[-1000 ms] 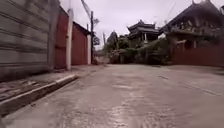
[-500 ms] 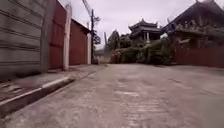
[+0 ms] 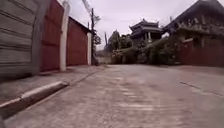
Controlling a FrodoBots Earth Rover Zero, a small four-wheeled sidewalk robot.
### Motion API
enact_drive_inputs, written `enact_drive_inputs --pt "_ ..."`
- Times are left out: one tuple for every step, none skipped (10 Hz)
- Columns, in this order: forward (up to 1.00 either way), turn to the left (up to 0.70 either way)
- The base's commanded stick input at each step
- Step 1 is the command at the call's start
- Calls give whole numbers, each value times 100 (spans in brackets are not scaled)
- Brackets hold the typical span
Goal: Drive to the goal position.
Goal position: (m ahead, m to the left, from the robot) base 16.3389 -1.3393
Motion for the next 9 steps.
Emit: enact_drive_inputs --pt "100 0" --pt "100 0" --pt "100 0" --pt "100 0" --pt "100 0" --pt "100 0" --pt "100 -2" --pt "100 -7" --pt "100 -40"
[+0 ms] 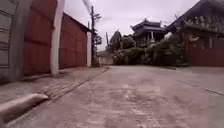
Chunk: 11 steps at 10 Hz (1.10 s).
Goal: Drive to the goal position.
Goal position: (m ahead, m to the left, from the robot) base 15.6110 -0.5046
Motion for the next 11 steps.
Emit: enact_drive_inputs --pt "100 -39" --pt "100 -33" --pt "100 -12" --pt "100 -3" --pt "100 -1" --pt "100 0" --pt "100 0" --pt "100 -3" --pt "100 -3" --pt "100 0" --pt "100 0"
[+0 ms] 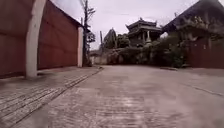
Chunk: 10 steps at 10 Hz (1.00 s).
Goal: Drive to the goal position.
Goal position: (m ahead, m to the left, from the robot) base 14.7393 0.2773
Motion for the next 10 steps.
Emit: enact_drive_inputs --pt "100 0" --pt "100 0" --pt "100 0" --pt "100 0" --pt "100 0" --pt "100 0" --pt "100 0" --pt "100 -10" --pt "100 -33" --pt "100 -40"
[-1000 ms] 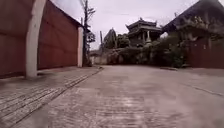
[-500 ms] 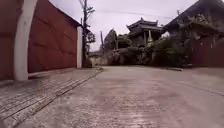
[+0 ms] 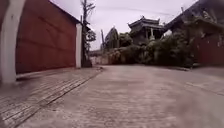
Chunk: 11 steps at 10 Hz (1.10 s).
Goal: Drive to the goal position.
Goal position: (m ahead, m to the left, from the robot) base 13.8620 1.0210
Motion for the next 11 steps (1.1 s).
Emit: enact_drive_inputs --pt "100 -24" --pt "100 -1" --pt "100 0" --pt "100 0" --pt "100 0" --pt "100 0" --pt "100 0" --pt "100 0" --pt "100 0" --pt "100 0" --pt "100 0"
